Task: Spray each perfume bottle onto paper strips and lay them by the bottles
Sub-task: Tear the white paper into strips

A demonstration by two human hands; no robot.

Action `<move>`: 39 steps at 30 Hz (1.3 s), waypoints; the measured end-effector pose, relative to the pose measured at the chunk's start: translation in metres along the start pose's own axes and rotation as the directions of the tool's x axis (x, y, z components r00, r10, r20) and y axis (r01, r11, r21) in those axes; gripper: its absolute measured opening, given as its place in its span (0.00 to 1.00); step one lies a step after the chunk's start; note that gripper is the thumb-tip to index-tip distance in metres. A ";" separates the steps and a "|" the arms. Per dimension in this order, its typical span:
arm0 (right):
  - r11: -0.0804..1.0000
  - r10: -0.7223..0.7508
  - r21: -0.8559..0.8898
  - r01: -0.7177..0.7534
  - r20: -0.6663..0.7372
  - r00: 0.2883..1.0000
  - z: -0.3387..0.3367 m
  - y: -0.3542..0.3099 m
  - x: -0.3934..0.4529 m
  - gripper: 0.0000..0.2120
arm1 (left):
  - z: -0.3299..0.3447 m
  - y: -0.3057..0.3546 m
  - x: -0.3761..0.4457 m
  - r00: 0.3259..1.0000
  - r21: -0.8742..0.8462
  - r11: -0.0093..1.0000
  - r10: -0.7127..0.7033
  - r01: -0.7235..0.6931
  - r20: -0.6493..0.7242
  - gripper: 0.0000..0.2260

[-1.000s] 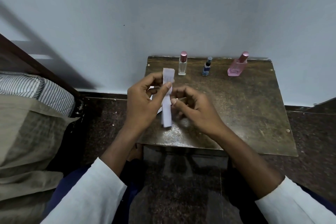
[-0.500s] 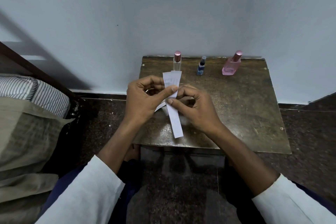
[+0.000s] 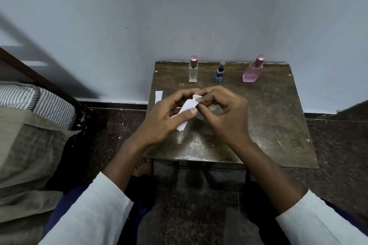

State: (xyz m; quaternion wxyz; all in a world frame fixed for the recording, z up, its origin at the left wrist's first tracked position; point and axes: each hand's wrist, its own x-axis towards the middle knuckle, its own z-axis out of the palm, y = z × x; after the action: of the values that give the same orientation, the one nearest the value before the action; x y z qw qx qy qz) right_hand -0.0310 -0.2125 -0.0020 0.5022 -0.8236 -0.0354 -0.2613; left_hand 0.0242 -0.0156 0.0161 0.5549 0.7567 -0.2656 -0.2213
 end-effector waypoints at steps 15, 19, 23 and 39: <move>0.906 0.324 0.227 -0.358 0.174 0.930 0.006 0.010 -0.001 0.06 | 0.003 -0.005 0.002 0.982 0.124 0.983 -0.115 0.134 -0.149 0.27; 0.872 0.378 0.275 -0.405 0.147 0.914 0.004 0.013 0.000 0.08 | 0.004 -0.005 0.004 0.968 -0.006 0.986 -0.164 0.166 -0.188 0.17; 0.857 0.411 0.281 -0.433 0.136 0.901 0.006 0.014 0.000 0.08 | 0.003 -0.007 0.005 0.961 0.091 0.984 -0.130 0.156 -0.244 0.06; 0.805 0.504 0.334 -0.491 0.053 0.862 0.006 0.015 0.002 0.07 | 0.003 -0.008 0.006 0.922 -0.068 0.973 -0.229 0.219 -0.313 0.07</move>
State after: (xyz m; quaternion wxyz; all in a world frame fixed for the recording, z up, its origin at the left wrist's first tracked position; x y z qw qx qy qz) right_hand -0.0223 -0.2150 -0.0157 0.6865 -0.7008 0.1469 -0.1263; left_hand 0.0281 -0.0200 0.0075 0.5734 0.7990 -0.0809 -0.1621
